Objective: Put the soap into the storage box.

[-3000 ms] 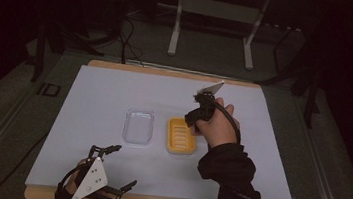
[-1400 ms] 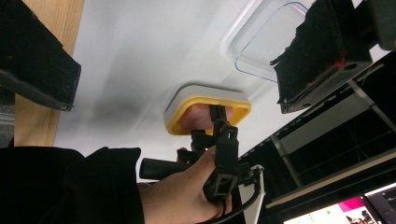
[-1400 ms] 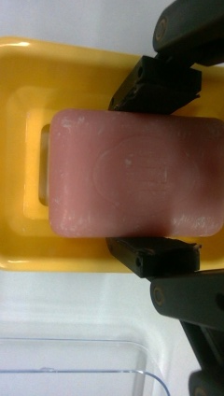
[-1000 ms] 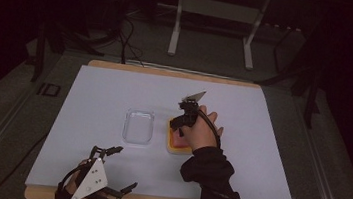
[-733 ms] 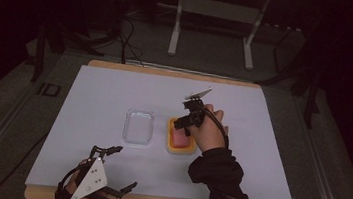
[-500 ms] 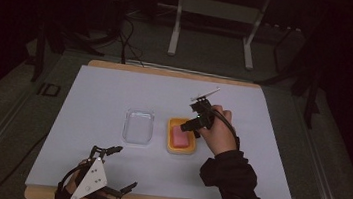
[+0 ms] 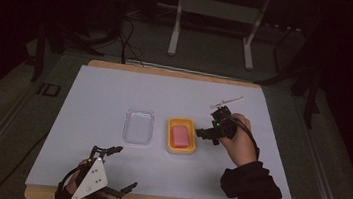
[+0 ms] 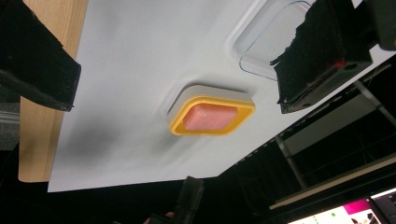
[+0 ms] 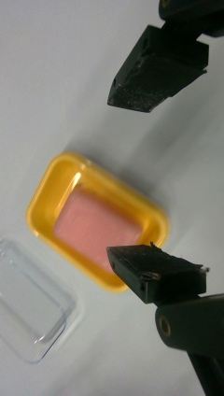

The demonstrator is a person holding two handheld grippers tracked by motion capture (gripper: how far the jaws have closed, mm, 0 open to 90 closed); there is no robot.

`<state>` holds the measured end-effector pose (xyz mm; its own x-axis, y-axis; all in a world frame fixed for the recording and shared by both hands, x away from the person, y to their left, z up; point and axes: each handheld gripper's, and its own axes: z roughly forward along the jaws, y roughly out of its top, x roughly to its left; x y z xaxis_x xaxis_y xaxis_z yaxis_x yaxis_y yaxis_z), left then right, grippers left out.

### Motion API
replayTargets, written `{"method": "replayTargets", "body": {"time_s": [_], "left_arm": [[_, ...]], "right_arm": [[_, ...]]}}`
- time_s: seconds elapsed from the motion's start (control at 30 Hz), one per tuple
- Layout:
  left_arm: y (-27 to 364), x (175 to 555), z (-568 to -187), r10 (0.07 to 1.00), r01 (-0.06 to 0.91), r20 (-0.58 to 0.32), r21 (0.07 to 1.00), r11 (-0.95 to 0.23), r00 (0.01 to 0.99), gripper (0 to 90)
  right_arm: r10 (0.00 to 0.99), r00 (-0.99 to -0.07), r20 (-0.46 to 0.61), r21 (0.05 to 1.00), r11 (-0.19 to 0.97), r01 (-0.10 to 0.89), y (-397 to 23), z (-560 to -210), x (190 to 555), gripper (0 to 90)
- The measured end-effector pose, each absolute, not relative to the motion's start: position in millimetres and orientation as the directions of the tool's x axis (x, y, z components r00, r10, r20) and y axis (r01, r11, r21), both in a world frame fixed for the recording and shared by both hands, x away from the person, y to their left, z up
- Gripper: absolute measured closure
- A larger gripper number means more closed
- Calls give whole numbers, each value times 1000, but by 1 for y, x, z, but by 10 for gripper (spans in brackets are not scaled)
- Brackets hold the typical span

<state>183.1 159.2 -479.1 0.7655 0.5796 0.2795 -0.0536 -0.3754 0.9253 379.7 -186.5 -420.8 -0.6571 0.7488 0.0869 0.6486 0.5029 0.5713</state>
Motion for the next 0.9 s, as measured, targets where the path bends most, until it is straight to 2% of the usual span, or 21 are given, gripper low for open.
{"method": "replayTargets", "body": {"time_s": [0.3,0.57,0.9], "left_arm": [[158,183,-480,580,-52,282,923,-381,764,7],[158,183,-480,580,-53,284,923,-382,764,6],[158,183,-480,580,-54,286,922,-383,763,7]], "right_arm": [[763,-642,80,607,474,639,-222,-432,367,237],[737,-672,65,614,502,610,-242,-446,356,245],[746,-661,79,633,475,611,-262,-457,340,244]]}}
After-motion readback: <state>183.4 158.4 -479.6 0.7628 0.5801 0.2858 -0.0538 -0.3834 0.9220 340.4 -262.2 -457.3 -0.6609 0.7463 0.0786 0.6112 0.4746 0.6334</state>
